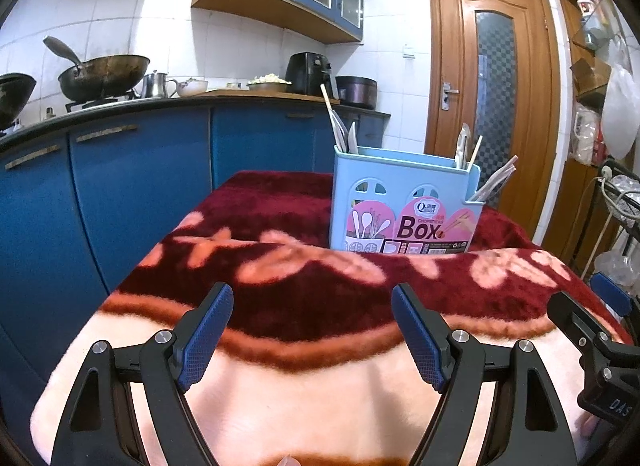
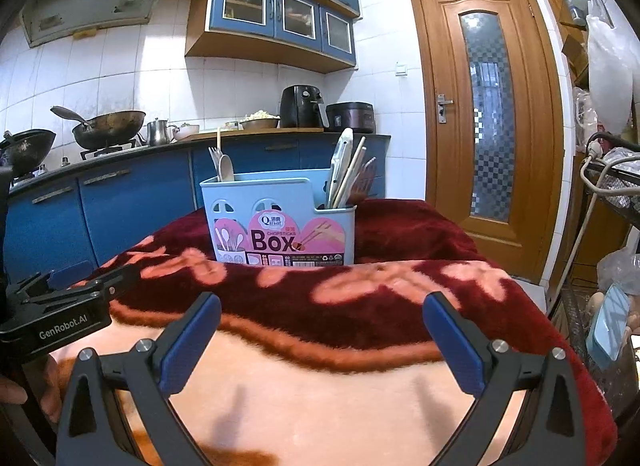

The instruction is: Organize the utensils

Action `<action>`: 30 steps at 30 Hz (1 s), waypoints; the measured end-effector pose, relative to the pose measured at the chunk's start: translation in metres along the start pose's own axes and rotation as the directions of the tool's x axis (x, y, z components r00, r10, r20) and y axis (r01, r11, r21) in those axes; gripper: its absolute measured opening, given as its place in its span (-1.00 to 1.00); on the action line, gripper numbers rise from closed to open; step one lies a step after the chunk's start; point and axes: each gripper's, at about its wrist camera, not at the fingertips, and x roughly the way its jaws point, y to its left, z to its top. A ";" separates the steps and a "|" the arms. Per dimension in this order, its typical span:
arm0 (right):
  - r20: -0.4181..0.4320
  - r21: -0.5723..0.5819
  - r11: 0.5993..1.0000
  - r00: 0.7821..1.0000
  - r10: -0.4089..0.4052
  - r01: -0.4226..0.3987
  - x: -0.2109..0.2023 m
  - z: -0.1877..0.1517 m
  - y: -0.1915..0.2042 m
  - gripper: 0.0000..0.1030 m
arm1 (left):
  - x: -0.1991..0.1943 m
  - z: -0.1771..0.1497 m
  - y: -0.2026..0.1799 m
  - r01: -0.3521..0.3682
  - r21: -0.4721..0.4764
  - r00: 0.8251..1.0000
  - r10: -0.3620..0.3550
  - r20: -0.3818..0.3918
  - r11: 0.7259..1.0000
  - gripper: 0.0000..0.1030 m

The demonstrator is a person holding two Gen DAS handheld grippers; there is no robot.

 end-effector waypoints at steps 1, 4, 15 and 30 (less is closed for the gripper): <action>0.000 -0.001 1.000 1.000 0.000 0.000 0.000 0.000 0.000 1.00 | 0.000 0.000 0.000 0.000 -0.001 1.000 0.000 0.000 1.000 0.60; -0.001 -0.007 1.000 1.000 -0.002 0.002 0.000 -0.001 0.001 1.00 | 0.000 0.000 -0.001 -0.002 -0.001 1.000 0.002 0.000 1.000 0.60; -0.002 -0.028 1.000 1.000 -0.004 0.004 0.000 -0.002 0.004 1.00 | 0.000 0.000 0.000 -0.002 -0.001 1.000 0.002 0.001 1.000 0.60; -0.001 -0.028 1.000 1.000 -0.005 0.005 0.000 -0.002 0.004 1.00 | 0.000 0.000 0.000 -0.002 0.000 1.000 0.002 0.000 1.000 0.60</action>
